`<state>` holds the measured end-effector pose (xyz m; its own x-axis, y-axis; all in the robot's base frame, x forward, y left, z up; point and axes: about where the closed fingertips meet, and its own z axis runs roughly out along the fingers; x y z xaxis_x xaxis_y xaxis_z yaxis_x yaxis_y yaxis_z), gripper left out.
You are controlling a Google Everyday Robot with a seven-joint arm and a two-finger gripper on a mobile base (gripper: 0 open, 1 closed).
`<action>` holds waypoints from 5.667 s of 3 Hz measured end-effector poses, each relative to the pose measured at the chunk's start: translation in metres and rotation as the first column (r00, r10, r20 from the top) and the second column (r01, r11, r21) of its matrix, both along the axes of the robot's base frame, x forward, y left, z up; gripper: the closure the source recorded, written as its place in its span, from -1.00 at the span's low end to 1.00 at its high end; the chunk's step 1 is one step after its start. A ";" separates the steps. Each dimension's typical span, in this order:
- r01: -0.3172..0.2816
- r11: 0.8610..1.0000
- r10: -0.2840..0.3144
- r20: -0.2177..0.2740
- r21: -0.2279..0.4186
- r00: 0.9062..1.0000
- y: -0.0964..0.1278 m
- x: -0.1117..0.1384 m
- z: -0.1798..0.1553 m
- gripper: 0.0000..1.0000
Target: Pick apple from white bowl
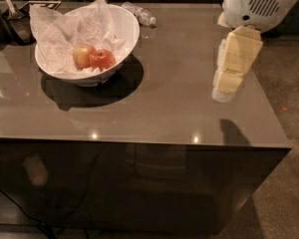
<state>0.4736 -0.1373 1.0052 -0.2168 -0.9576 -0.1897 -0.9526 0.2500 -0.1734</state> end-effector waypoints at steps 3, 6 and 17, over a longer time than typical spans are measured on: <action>-0.058 0.997 0.056 0.045 0.048 0.997 0.068 0.036 0.009 -1.00; -0.161 0.979 0.153 0.065 0.129 0.986 0.154 0.087 0.012 -1.00; 0.122 0.930 -0.045 -0.222 0.346 0.974 0.269 0.209 -0.106 -1.00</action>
Offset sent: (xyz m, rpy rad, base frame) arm 0.0240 0.0738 -0.0002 0.0574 -0.0002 0.0745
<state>0.6827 0.1315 0.8992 -0.3641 -0.8122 -0.4559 -0.9304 0.3390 0.1393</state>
